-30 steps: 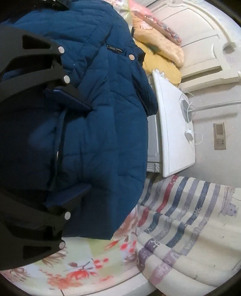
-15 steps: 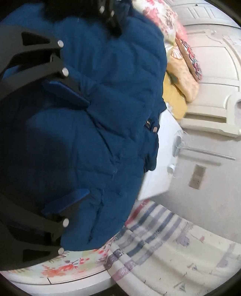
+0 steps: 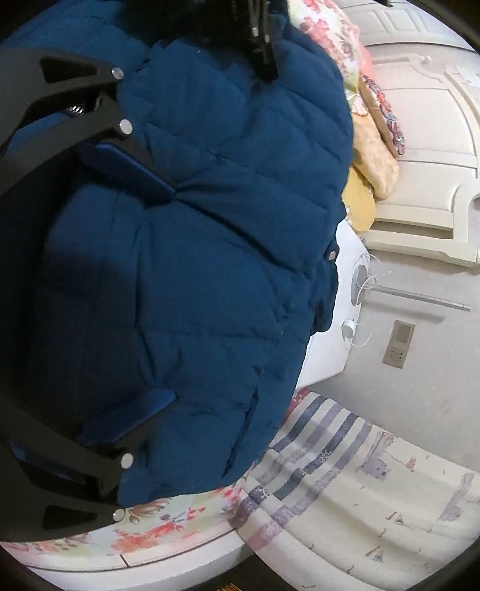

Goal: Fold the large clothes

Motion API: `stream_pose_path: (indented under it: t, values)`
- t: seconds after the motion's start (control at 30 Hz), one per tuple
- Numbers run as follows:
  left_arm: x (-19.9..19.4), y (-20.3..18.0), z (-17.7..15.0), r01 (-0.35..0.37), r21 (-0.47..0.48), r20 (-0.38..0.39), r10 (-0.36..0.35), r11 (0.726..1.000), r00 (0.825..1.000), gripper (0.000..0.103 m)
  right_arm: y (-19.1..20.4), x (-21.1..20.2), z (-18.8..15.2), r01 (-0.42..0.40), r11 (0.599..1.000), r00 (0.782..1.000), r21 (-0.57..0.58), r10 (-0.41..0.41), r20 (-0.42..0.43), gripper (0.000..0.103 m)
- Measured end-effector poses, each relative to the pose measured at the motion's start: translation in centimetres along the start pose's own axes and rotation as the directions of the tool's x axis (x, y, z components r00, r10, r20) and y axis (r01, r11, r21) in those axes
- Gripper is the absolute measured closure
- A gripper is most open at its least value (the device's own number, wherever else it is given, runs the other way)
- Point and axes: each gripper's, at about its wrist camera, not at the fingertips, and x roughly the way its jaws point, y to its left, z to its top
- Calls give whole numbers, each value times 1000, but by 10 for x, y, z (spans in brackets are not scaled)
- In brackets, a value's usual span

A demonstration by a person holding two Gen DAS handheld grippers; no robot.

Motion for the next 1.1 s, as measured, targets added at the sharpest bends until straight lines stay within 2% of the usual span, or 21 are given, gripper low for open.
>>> stream_pose_path:
  t: [0.17, 0.27, 0.33, 0.4, 0.47, 0.5, 0.57, 0.73, 1.0, 1.1]
  values:
    - [2, -5, 0, -41, 29, -8, 41, 999, 999, 4, 0, -1, -1, -18, 1000, 1000, 16, 18, -11, 2]
    - [-15, -8, -7, -60, 19, -6, 60, 998, 998, 4, -5, -18, -2, -22, 998, 998, 61, 25, -52, 3]
    - [-44, -11, -21, -8, -2, 51, 8, 1000, 999, 4, -11, -36, -8, -38, 994, 999, 102, 40, -21, 3]
    - [-54, -16, -30, 24, 12, 61, -25, 1000, 998, 4, -12, -50, -15, -30, 995, 1000, 91, 29, 8, 3]
    - [-49, -23, -38, 32, 30, 45, -33, 999, 998, 4, -15, -47, -20, 16, 996, 1000, 93, -17, 3, 3]
    - [-42, -28, -42, 3, 54, 40, -5, 999, 999, 4, -18, -43, -23, 9, 995, 1000, 104, -8, -9, 3]
    - [-34, -33, -42, -10, 72, 13, 9, 997, 1000, 4, -20, -34, -32, -3, 995, 1000, 102, 4, -3, 2]
    - [-30, -24, -40, 36, 40, 6, -36, 999, 999, 4, -15, -27, -33, 21, 998, 1000, 65, -21, -7, 2]
    - [-32, -30, -42, 28, 42, 8, -29, 999, 1000, 4, -21, -23, -31, -8, 996, 1000, 85, 9, -14, 2]
    - [-31, -34, -41, 5, 57, 3, -5, 998, 1000, 4, -23, -23, -32, -22, 995, 1000, 94, 23, -12, 2]
